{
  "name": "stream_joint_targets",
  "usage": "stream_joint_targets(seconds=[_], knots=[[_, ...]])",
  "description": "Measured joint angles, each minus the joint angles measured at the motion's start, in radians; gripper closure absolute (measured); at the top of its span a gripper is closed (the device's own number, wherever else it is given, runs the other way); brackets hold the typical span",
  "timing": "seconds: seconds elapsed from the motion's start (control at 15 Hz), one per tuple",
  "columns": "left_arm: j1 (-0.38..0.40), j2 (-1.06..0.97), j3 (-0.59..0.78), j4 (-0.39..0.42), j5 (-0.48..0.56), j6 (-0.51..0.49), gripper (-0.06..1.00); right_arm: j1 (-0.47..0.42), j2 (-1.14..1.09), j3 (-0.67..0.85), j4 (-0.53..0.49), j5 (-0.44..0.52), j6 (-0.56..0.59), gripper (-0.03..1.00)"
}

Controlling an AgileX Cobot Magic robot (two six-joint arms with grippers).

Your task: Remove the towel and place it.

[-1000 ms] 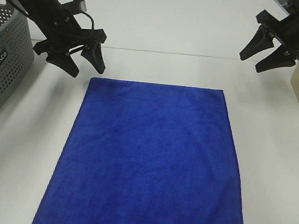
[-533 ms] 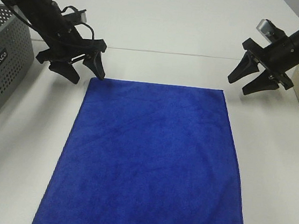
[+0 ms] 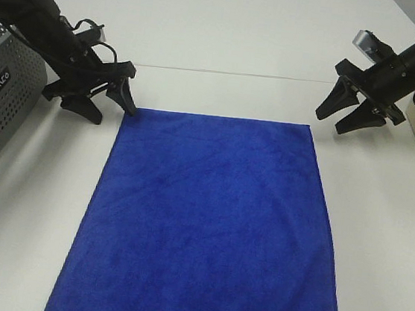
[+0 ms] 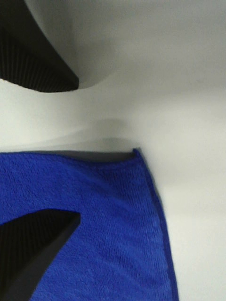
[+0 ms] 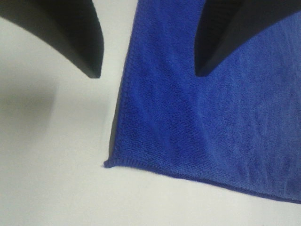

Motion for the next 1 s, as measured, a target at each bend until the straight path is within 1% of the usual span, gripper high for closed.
stream_joint_targets(seconds=[0.2, 0.4, 0.73, 1.0], knots=[[0.0, 0.014, -0.005, -0.053, -0.021, 0.026, 0.29, 0.0, 0.005, 0.0, 0.0, -0.005, 0.0, 0.39], [0.0, 0.023, -0.008, -0.074, -0.025, 0.044, 0.29, 0.0, 0.057, -0.008, 0.002, -0.018, 0.0, 0.39], [0.0, 0.025, -0.011, -0.079, -0.028, 0.06, 0.29, 0.0, 0.079, -0.008, 0.034, -0.09, 0.0, 0.39], [0.0, 0.025, -0.011, -0.084, -0.048, 0.06, 0.3, 0.015, 0.079, -0.008, 0.033, -0.134, 0.0, 0.39]])
